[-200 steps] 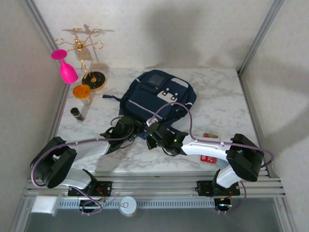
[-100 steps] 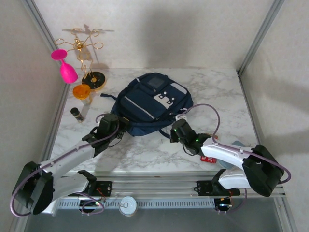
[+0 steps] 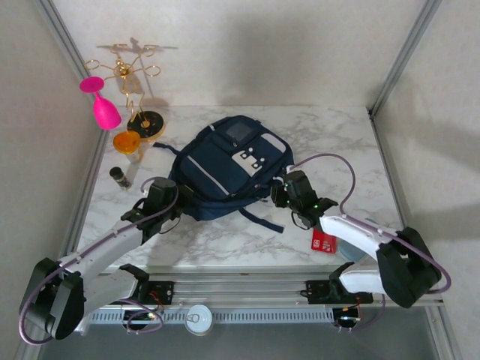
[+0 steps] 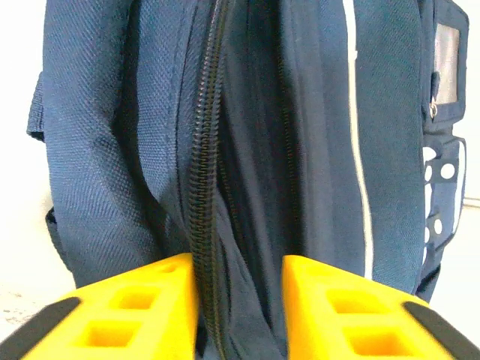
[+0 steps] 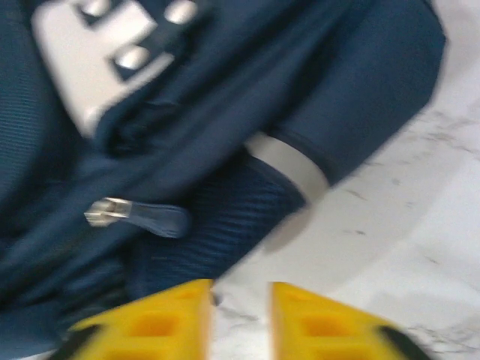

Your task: Pack the student bag

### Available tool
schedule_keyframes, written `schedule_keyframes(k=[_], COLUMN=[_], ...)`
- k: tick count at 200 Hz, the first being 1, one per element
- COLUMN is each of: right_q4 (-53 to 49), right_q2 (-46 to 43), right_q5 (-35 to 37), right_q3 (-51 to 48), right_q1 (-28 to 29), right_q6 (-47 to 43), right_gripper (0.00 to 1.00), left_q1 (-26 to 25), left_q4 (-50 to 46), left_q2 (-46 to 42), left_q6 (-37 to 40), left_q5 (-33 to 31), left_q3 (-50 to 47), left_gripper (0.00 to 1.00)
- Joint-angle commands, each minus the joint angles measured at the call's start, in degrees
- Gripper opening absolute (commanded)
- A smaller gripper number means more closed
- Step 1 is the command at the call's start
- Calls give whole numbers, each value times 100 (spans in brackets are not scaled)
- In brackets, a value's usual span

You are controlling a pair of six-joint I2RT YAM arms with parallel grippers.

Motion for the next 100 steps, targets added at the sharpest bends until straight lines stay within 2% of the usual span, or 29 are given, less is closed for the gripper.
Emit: schedule_keyframes(k=[1, 12, 39, 67, 88, 100], right_q4=[-584, -945, -1465, -1778, -1810, -1593], right_q2=[-117, 196, 1199, 2022, 2491, 2648], right_q5=[-601, -803, -1447, -1277, -1037, -1200], right_q3=[490, 880, 1814, 2702, 2951, 2908], right_q1=[-166, -272, -393, -587, -846, -971], right_q6=[-46, 73, 511, 928, 1311, 1498], right_gripper=[51, 58, 59, 59, 56, 56], left_q1=[-81, -218, -718, -1262, -1384, -1376], left_q4=[-297, -595, -951, -986, -522, -497], left_q2=[-294, -483, -328, 311, 737, 992], left_q6=[453, 565, 835, 860, 800, 781], left_q5=[-178, -443, -824, -1147, -1047, -1164], left_q3=[276, 370, 848, 1348, 1394, 1463], left_gripper=[37, 40, 45, 46, 46, 46])
